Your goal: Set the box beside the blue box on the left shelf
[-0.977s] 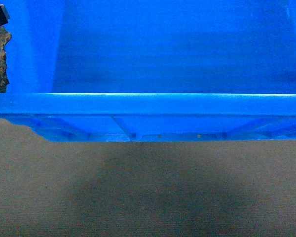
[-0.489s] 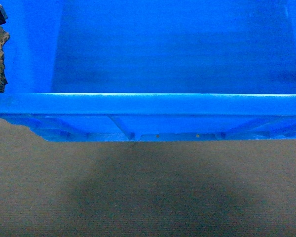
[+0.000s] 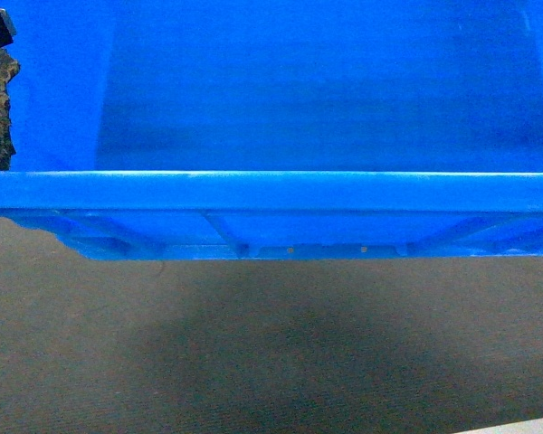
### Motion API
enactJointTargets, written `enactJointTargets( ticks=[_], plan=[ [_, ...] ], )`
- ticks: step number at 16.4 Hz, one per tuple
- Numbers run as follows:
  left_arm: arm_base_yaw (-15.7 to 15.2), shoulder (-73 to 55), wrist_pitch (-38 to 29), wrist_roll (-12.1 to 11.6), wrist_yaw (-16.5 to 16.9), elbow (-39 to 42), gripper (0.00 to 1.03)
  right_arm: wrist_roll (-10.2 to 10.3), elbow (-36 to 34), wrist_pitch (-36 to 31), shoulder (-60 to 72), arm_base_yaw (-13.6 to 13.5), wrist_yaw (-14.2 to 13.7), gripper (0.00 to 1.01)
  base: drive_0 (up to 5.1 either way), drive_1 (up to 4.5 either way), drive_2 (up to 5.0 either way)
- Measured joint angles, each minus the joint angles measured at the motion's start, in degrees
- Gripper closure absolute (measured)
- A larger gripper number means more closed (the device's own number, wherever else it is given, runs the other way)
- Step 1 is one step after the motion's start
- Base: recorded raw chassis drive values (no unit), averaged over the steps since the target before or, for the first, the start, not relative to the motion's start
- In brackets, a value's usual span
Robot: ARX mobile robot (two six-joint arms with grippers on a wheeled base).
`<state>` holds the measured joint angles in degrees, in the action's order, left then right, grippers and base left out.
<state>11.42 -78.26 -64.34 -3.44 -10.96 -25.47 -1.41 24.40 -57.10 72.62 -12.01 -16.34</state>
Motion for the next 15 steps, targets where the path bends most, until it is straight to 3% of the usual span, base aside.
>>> enactJointTargets(
  ticks=[15],
  plan=[
    [0.0, 0.0, 0.02, 0.0, 0.0, 0.0, 0.74, -0.02, -0.02, 0.0, 0.0, 0.0, -0.02, 0.83, -1.6, -1.65, -1.6]
  ],
)
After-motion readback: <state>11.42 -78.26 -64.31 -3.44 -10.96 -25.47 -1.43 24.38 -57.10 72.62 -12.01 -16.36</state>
